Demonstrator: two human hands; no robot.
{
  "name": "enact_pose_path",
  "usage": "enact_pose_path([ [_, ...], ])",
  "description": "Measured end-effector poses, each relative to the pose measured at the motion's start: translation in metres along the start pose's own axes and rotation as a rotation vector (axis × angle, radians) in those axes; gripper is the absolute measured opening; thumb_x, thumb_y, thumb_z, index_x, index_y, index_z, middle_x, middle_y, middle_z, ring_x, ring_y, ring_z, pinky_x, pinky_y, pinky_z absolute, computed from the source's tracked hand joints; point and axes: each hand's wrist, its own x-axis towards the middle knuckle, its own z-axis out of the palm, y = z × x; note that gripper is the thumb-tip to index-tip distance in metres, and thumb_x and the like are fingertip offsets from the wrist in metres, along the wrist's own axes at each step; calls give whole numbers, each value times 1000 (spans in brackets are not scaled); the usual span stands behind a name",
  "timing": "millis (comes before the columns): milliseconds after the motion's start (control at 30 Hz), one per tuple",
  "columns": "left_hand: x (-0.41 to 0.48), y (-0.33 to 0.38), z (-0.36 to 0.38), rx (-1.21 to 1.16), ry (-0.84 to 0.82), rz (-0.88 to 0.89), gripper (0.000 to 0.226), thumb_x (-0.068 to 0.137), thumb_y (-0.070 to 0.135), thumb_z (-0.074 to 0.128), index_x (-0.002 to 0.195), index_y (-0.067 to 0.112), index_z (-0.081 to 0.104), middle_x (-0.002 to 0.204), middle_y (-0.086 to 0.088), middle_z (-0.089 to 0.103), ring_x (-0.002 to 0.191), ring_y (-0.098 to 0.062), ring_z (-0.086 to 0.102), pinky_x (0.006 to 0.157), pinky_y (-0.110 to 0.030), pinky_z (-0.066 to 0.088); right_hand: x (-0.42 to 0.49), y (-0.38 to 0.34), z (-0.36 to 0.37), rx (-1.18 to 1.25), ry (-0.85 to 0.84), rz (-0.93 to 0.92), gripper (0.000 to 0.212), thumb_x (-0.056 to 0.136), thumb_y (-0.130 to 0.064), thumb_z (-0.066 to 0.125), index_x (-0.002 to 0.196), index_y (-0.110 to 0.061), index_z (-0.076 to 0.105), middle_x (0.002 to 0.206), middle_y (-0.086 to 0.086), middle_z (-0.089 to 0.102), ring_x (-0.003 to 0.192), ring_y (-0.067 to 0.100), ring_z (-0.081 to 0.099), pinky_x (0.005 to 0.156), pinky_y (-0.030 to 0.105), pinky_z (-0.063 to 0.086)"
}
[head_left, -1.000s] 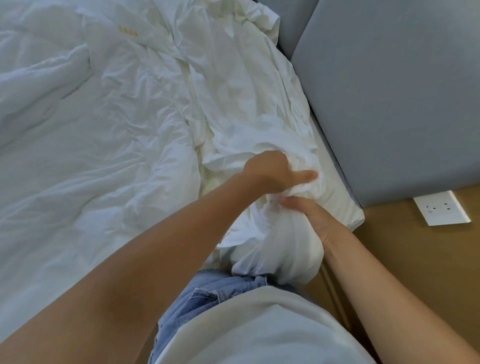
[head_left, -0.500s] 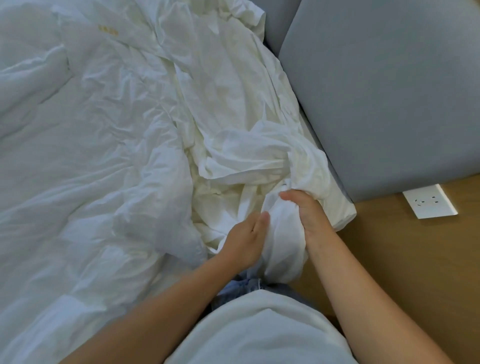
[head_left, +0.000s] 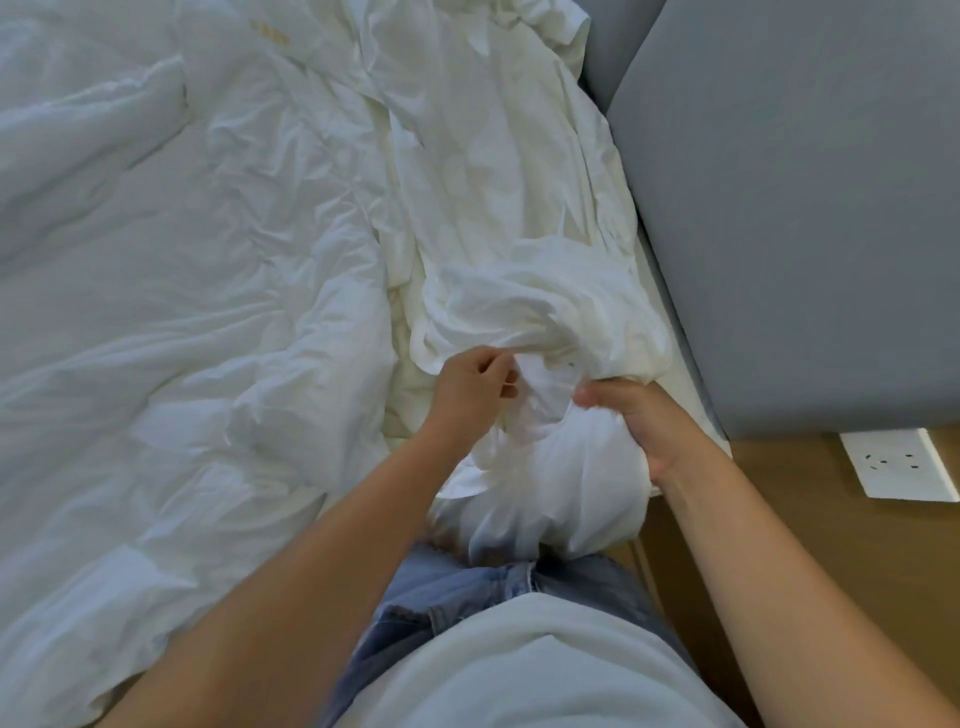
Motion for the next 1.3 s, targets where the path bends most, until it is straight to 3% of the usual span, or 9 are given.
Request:
enact_pose_path([
  [167,1,11,42,126,-227,-52,16,92,26,57,98,15,67,84,-3,66,71,-12,60,65,-21,50,9,5,-54,64,-181,78,33,56,-5,70,88,-11,74,95,17,71,86,31,68,76,43,53],
  [233,-4,5,67,147,-137,-57,21,92,22,59,87,2,62,70,-5,56,61,-14,52,57,-21,46,15,0,-74,98,-271,64,33,59,-5,65,90,-11,76,96,16,71,88,30,69,75,42,55],
  [367,-15,-9,99,-131,298,-90,21,94,21,54,77,9,50,60,-2,42,53,-14,40,53,-27,37,35,-20,-98,63,-246,59,18,55,-4,69,72,-11,70,71,7,69,64,19,69,56,29,54],
  [600,-40,-22,123,40,458,-16,32,82,17,67,68,15,39,62,5,39,56,-10,36,52,-18,33,51,-40,-106,-20,-351,188,16,68,-6,64,83,-7,62,83,12,63,79,27,62,82,40,50],
  [800,-46,-14,129,197,403,57,53,76,24,74,117,32,43,96,15,51,80,-1,53,70,-18,47,44,-35,-107,-113,-473,247,9,62,-8,72,69,-10,77,84,13,72,74,25,70,67,37,59],
  [933,-50,-10,138,206,485,277,20,82,17,69,82,32,56,70,17,54,64,3,51,60,-11,39,40,-31,-110,-72,-453,210,10,61,-6,69,66,-10,76,78,12,72,69,23,70,61,35,59],
  [1033,-63,-24,151,380,475,401,6,82,10,69,84,15,65,71,14,50,64,-3,46,62,-10,35,37,-23,-110,1,-413,196,21,63,-6,66,84,-4,70,83,15,70,73,26,69,66,37,59],
  [1133,-60,-34,139,583,486,428,6,84,6,65,88,3,68,72,0,48,63,-14,43,61,-21,35,32,-16,-109,68,-387,246,14,64,-10,65,71,-10,76,75,11,72,66,23,70,56,32,57],
  [1300,-49,-15,113,167,482,252,17,92,12,53,79,20,45,61,-4,53,55,-23,59,47,-22,43,22,-15,-97,-92,-414,286,10,54,-11,75,64,-13,77,82,12,73,71,23,71,61,34,57],
])
